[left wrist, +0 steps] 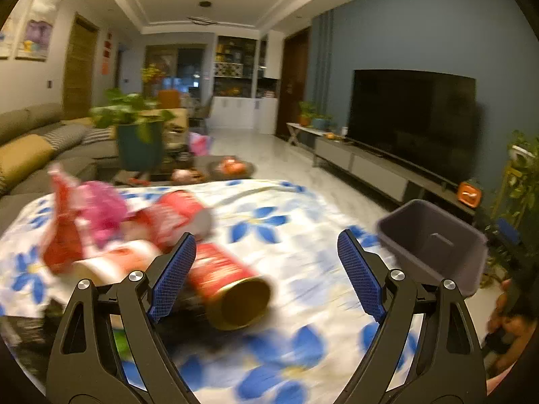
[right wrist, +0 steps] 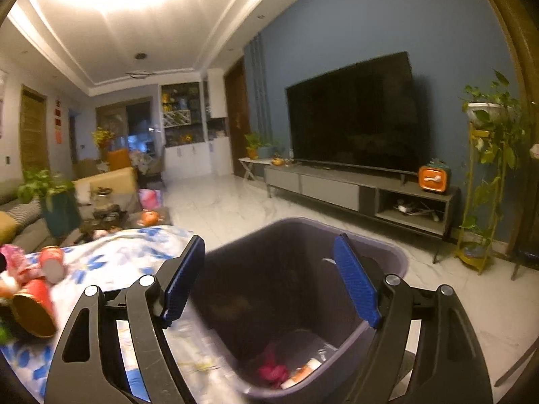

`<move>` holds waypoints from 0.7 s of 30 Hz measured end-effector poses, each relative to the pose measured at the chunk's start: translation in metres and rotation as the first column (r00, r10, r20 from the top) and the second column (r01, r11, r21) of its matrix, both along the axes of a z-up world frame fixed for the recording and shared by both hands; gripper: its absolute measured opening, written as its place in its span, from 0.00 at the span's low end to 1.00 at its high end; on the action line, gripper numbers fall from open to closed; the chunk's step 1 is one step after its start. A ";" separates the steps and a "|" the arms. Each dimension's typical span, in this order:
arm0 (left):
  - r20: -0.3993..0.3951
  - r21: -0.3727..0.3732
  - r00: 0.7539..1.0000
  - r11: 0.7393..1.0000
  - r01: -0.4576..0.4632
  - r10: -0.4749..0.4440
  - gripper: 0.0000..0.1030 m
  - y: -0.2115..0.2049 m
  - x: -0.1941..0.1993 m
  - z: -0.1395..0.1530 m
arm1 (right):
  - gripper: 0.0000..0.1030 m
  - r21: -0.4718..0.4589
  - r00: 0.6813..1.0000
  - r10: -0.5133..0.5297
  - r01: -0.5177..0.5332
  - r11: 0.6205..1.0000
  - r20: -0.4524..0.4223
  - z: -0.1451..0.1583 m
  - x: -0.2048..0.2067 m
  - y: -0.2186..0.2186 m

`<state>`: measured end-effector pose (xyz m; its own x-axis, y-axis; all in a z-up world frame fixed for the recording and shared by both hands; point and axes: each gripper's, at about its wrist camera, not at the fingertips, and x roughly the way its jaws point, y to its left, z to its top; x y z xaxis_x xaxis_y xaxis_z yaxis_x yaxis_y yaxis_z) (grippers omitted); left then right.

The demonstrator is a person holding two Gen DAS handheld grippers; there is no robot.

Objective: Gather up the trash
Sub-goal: 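Return to the table and grasp black plastic bags with both tools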

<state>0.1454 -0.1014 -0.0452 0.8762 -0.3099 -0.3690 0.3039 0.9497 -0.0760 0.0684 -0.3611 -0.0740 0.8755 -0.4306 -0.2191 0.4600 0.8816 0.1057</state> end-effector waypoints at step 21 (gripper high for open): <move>-0.040 0.018 0.918 0.919 -0.394 0.395 0.82 0.189 -0.060 -0.038 | 0.75 -0.002 0.860 0.504 -0.506 0.863 -0.084 -0.015 0.014 0.210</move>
